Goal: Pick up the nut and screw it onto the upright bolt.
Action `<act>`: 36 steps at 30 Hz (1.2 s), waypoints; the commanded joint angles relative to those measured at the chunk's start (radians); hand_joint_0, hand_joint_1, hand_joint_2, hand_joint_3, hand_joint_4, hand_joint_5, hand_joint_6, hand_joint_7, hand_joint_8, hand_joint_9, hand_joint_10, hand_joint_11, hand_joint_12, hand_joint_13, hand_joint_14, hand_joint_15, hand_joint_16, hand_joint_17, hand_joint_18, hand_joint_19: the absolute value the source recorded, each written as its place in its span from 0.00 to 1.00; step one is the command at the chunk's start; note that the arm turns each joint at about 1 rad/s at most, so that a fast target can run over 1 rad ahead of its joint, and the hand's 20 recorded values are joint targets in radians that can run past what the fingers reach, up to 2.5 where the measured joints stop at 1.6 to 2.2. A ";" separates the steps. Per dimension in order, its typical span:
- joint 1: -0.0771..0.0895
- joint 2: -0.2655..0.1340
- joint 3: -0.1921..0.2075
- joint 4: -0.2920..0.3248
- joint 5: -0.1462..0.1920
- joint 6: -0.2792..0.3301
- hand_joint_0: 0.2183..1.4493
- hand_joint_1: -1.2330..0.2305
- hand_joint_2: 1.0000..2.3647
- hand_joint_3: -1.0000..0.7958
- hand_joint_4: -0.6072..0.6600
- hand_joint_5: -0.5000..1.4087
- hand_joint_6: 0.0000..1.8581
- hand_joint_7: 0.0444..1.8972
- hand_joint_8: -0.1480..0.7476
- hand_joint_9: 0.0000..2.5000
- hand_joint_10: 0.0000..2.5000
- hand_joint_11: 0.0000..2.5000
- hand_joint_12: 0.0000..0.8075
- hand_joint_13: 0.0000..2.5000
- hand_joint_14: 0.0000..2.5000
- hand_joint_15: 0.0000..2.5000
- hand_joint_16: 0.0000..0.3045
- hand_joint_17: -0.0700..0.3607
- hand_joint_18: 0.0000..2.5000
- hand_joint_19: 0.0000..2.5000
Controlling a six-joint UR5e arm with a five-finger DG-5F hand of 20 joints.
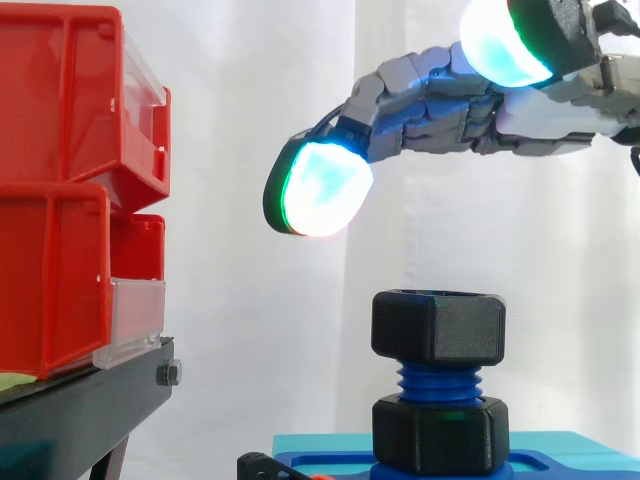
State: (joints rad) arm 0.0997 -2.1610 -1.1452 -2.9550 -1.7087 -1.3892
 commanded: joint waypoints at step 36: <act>0.000 -0.013 -0.074 0.074 0.021 0.049 0.20 0.81 0.00 0.28 0.62 0.18 0.27 0.36 0.40 0.06 0.00 0.00 0.42 0.00 0.00 0.00 0.16 0.41 0.00 0.00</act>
State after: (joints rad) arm 0.1000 -2.1641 -1.2195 -2.8814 -1.6874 -1.3422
